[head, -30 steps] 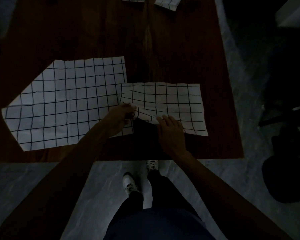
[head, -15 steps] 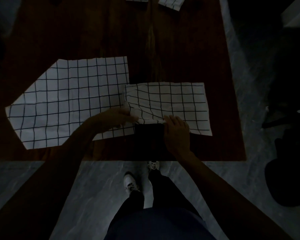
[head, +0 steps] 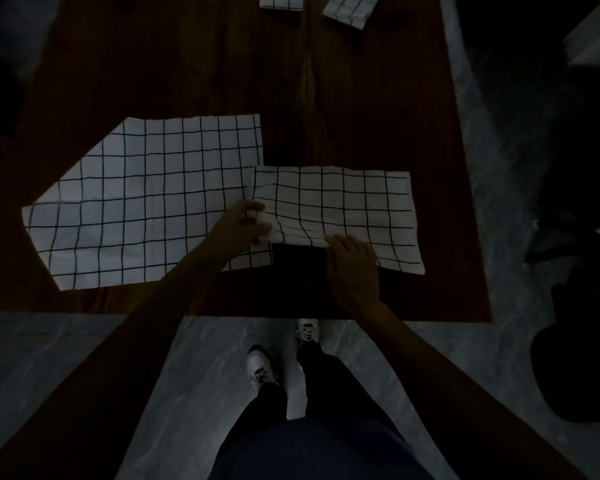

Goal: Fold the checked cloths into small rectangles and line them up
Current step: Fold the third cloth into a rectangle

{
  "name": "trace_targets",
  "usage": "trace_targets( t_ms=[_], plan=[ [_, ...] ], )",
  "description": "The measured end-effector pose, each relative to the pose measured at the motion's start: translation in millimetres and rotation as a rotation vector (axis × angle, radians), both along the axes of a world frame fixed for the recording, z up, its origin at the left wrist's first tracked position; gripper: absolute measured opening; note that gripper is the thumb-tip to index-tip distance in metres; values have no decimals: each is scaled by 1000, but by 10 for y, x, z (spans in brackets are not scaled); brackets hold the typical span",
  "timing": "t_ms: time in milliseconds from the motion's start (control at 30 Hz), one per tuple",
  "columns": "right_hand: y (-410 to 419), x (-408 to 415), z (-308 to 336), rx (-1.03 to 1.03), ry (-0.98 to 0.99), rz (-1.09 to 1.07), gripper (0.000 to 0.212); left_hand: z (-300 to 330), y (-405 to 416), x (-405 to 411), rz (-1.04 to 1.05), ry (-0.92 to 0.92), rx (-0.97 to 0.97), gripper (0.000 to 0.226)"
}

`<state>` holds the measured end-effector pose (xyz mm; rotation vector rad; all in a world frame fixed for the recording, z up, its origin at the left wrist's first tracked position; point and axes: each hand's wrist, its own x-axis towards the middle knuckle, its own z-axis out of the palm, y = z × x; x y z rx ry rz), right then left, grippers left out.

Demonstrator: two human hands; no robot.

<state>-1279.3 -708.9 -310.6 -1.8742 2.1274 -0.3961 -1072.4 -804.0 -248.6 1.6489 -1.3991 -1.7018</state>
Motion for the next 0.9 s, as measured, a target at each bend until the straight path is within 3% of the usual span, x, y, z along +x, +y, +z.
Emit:
trace_targets(
  t_ms=[100,200,300,367,433,533,700,900],
  plan=[
    [25,-18,-17,-16,5,17,44,-48,22,46,191,-45,-88,22],
    [80,-54,-71,-17,21,60,39,-157,96,136,247,-238,-140,14],
    [156,-40,-137,67,25,166,39,-225,214,175,275,-482,-444,21],
    [202,-45,-189,143,60,216,39,-260,308,89,71,-514,-621,29],
    [228,-69,-214,192,85,237,43,-364,425,-46,-264,-538,-718,43],
    [248,-82,-189,232,56,248,50,-600,624,-201,-629,-676,-670,60],
    [289,-38,-207,108,0,132,46,-1015,842,-92,-760,-816,-556,82],
    [183,-62,-492,195,82,11,62,-1050,768,-164,-660,-850,-751,61]
  ],
)
